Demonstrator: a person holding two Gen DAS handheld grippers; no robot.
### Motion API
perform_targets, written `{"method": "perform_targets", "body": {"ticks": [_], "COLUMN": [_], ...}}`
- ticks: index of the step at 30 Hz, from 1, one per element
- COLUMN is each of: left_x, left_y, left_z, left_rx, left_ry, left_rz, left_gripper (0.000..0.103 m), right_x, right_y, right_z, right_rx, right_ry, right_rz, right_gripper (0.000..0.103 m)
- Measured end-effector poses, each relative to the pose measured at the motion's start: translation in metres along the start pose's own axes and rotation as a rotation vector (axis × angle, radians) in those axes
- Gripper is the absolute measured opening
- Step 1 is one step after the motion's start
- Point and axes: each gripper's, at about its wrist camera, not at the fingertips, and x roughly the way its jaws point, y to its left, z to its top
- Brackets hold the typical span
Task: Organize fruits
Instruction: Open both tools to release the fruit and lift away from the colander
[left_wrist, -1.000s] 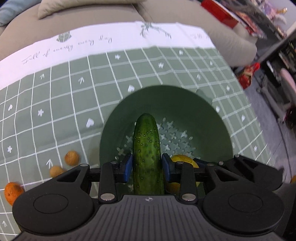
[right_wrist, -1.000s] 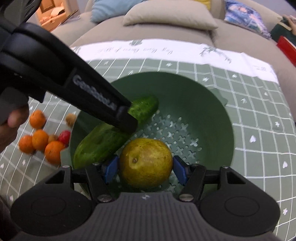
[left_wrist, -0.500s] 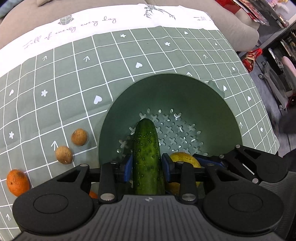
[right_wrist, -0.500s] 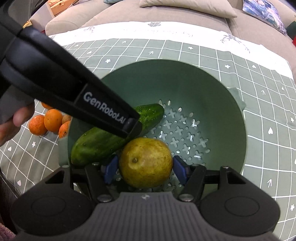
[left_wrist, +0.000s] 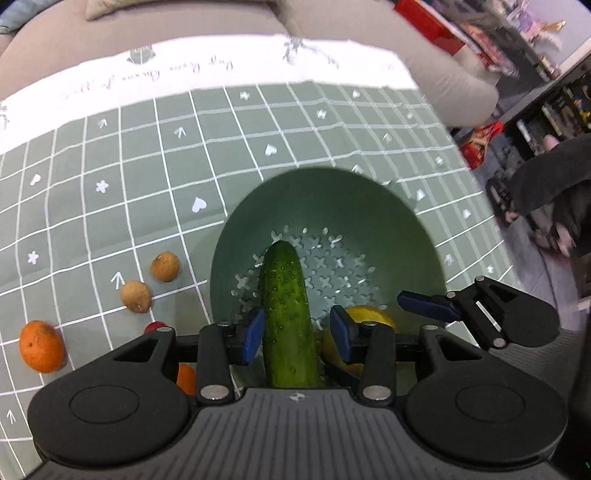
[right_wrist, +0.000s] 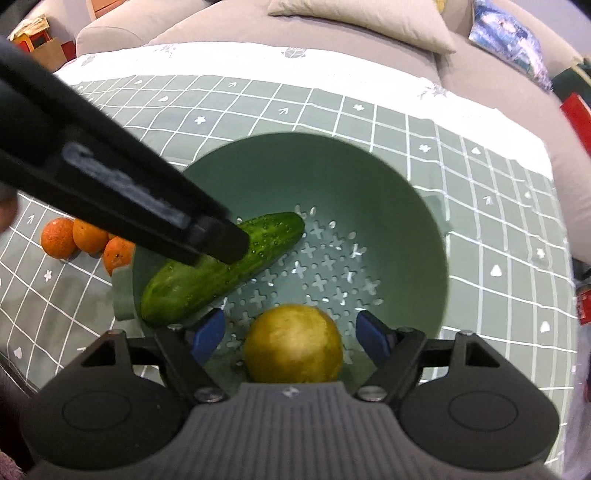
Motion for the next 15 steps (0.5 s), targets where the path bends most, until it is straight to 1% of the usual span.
{"method": "perform_targets", "body": {"ticks": [4,10,13,15], "left_x": [-0.028,-0.064,-0.08,-0.09], "left_y": [0.007,0.026,0.04,0.049], "left_z": [-0.01,-0.032,-0.045,-0.055], "left_rx": [-0.023,-0.041,-0.066,-0.081], "left_ry": [-0.058,-0.145,-0.204,-0.238], "left_rz": [-0.028,-0.024,-0.031,-0.022], "left_gripper": [0.049,0.049,0.049,0.049], "right_x": [-0.017,-0.046,-0.058,-0.065], "right_y": [0.002,0.016,0.029,0.039], "right_z": [-0.003,-0.008,-0.01,-0.011], "right_rx": [0.008,0.024,0.036,0.046], "right_ry": [-0.019,-0.066,-0.103,-0.13], "right_rz": [-0.029,-0.071,-0.059,-0.047], "right_gripper": [0.084,0.084,0.084,0.084]}}
